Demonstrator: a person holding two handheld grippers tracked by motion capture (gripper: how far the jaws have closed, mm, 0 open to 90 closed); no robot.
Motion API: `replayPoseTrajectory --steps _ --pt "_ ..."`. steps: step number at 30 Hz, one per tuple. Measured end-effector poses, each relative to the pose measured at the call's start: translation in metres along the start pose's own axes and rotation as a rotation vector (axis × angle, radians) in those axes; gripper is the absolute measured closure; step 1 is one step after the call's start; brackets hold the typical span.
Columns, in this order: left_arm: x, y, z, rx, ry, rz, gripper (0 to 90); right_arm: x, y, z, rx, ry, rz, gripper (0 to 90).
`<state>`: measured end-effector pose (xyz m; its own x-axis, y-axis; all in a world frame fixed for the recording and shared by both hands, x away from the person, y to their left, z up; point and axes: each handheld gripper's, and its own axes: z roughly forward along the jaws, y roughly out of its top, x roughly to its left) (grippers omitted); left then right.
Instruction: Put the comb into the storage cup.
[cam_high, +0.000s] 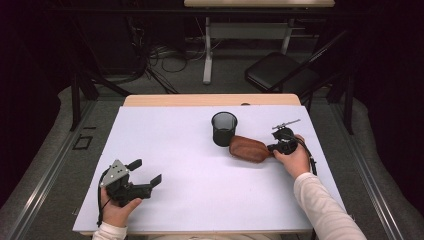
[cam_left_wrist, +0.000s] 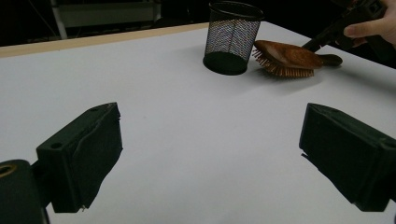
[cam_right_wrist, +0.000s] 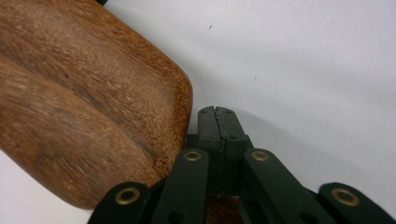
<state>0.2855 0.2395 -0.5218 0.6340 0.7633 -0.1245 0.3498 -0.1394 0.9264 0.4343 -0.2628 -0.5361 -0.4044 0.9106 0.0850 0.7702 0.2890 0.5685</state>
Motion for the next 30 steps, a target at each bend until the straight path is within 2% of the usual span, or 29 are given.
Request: replayPoseTrajectory --steps 12,30 --pt "0.0 0.0 0.0 -0.001 0.002 0.0 5.9 0.003 -0.01 -0.009 0.008 0.002 -0.025 90.0" --pt "0.0 0.0 0.0 -0.002 0.003 0.002 5.9 0.01 -0.031 -0.019 -0.007 0.028 -0.02 90.0"
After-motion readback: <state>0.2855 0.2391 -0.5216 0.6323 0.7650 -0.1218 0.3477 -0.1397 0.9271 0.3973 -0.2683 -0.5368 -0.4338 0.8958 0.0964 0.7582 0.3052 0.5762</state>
